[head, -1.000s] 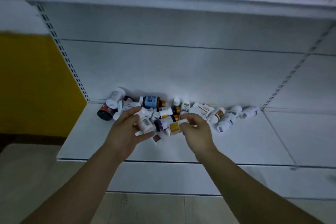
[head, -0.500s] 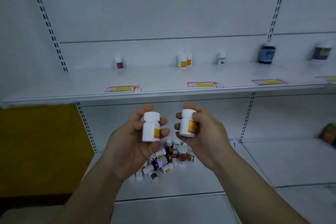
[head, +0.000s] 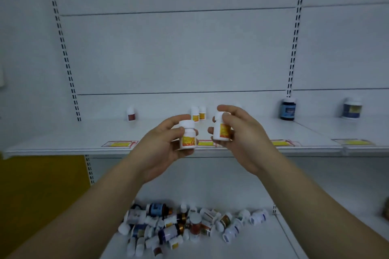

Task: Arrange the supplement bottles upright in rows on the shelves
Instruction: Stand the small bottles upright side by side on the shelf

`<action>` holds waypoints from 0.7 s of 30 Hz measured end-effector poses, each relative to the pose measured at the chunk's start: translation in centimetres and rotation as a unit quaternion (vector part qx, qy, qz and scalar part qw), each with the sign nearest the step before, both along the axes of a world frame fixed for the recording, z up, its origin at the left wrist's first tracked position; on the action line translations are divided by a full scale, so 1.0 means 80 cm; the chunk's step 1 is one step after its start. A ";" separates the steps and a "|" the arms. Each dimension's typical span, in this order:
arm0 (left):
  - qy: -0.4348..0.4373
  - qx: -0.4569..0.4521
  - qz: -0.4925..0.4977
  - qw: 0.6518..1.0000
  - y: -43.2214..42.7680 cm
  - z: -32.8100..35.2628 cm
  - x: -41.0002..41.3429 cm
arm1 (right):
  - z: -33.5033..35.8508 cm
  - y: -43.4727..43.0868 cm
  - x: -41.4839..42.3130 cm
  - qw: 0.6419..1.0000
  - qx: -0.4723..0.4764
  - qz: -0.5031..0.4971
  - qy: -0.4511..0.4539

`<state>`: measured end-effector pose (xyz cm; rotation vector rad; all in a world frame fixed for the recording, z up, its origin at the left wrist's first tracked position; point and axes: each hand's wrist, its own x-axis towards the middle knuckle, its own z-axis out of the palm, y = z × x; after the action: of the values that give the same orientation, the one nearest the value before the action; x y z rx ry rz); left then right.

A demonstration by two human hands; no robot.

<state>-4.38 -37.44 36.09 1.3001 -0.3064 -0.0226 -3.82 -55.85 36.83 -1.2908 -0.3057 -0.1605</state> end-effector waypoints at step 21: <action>-0.078 0.429 0.090 0.896 0.006 -0.012 0.245 | -0.022 0.014 0.272 0.896 -0.422 -0.134 0.028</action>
<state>15.19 -36.93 35.10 2.2156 -0.3222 0.1182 17.97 -54.69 35.05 -2.2033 -0.1389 -0.2366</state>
